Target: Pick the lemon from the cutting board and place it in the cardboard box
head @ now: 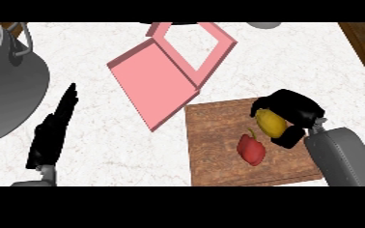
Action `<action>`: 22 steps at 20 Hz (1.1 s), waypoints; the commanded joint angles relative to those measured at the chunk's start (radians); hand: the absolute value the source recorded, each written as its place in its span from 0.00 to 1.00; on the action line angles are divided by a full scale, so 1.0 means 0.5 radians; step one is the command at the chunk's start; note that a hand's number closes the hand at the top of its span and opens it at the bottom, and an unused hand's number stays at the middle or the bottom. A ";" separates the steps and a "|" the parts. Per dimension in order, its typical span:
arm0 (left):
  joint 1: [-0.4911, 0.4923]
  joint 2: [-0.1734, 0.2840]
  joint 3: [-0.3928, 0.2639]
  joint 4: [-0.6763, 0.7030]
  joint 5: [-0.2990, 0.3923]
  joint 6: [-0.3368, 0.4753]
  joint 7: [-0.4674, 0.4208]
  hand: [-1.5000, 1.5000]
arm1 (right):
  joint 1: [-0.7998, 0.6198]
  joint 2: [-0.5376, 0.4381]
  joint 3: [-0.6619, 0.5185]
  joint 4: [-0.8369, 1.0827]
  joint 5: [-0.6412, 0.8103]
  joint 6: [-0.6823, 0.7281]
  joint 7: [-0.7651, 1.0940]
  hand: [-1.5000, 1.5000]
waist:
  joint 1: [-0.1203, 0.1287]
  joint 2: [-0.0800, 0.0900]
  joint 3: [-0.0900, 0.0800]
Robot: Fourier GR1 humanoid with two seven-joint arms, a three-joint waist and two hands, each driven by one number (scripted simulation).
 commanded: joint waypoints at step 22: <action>-0.046 -0.031 0.038 0.016 -0.061 -0.043 0.018 0.50 | -0.113 0.576 -0.209 -0.690 0.466 -0.307 1.466 1.00 | -0.007 -0.003 0.000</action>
